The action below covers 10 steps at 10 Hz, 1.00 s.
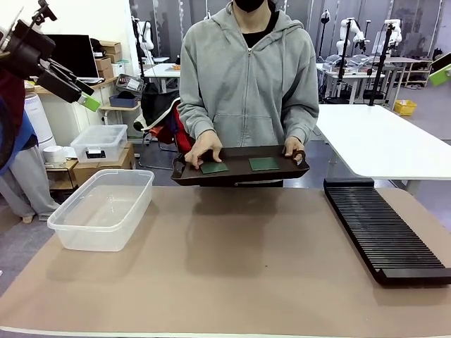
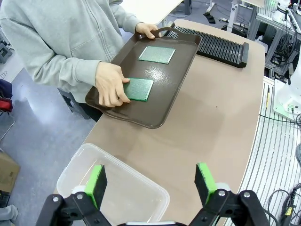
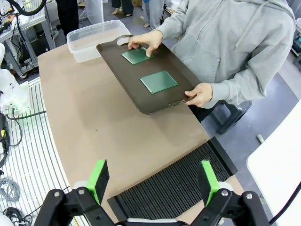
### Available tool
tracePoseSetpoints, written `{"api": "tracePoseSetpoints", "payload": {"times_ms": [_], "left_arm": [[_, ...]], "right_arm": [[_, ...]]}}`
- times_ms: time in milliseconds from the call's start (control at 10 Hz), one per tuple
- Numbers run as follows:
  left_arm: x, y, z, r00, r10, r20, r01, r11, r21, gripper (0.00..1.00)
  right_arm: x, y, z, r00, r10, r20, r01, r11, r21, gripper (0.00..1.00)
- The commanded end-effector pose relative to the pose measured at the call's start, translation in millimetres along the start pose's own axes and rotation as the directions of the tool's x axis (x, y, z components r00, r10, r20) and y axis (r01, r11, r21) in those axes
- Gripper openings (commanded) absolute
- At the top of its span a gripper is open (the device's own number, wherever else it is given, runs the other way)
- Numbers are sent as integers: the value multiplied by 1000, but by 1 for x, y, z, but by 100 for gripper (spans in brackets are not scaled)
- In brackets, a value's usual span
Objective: Sort PCBs into racks and boxes based on the side picked up.
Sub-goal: Pick up the Blank PCB handed by the Human.
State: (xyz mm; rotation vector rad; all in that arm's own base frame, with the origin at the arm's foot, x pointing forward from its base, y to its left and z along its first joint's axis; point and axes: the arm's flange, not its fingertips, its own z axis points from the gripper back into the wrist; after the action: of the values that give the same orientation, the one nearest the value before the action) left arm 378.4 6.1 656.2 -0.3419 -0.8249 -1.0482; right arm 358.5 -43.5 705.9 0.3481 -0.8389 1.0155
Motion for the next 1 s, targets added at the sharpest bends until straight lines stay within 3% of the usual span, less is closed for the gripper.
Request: {"api": "tracePoseSetpoints", "payload": {"times_ms": [0,900], "left_arm": [[-1,1,-1,1000,1,1,-1,1000,-2,100],[-1,1,-1,1000,1,1,-1,1000,-2,100]], "right_arm": [[0,0,-1,1000,6,7,-6,1000,12,100],[0,0,-1,1000,6,7,-6,1000,12,100]]}}
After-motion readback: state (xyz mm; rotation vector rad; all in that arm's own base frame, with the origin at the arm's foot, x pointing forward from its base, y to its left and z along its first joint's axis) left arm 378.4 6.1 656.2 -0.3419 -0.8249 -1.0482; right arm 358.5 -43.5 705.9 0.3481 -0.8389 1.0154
